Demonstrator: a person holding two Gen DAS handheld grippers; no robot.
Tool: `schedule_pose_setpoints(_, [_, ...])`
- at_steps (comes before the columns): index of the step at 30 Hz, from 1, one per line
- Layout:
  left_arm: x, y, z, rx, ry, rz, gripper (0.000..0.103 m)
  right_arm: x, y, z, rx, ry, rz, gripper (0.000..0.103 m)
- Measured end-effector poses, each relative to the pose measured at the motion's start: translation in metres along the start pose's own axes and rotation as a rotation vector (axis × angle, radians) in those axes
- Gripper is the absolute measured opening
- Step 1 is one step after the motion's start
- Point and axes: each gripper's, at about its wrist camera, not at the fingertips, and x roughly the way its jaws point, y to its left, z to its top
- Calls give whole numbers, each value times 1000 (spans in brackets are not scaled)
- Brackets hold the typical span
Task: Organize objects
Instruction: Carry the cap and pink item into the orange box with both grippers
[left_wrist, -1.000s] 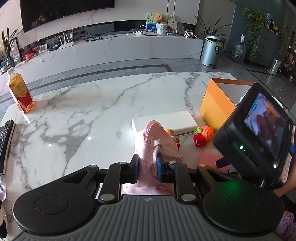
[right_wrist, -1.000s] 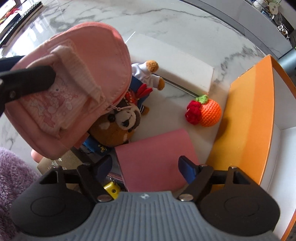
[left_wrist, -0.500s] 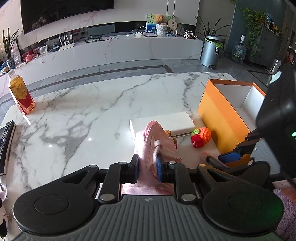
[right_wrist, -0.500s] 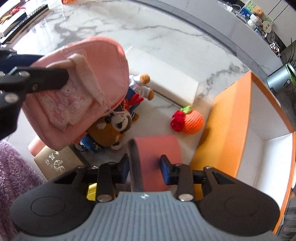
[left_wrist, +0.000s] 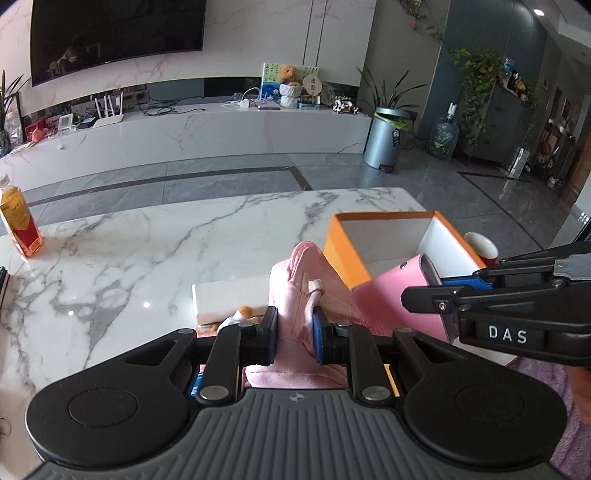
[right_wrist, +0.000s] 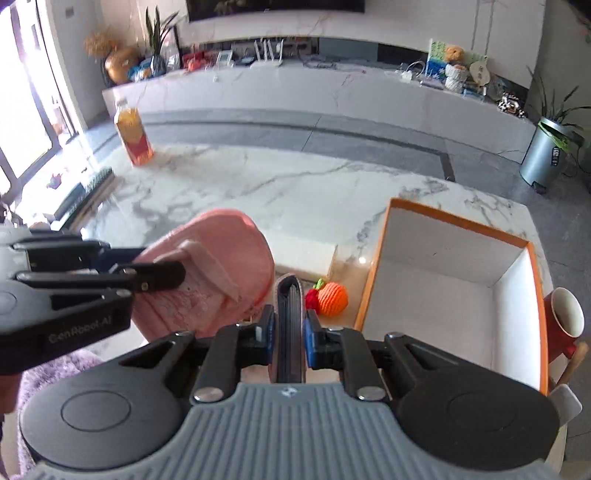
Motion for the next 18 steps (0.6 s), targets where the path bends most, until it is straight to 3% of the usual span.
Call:
schedule_pose_setpoints(5, [-1, -51, 20, 67, -45, -57, 22, -43, -39, -11, 106, -133, -74, 16])
schedule_pose_setpoints(13, [61, -121, 16, 162, 62, -73, 22, -40, -111, -44, 244, -123, -187, 16])
schedule_pose_setpoints(18, [96, -141, 2, 218, 145, -31, 22, -14, -135, -61, 300, -80, -165, 16])
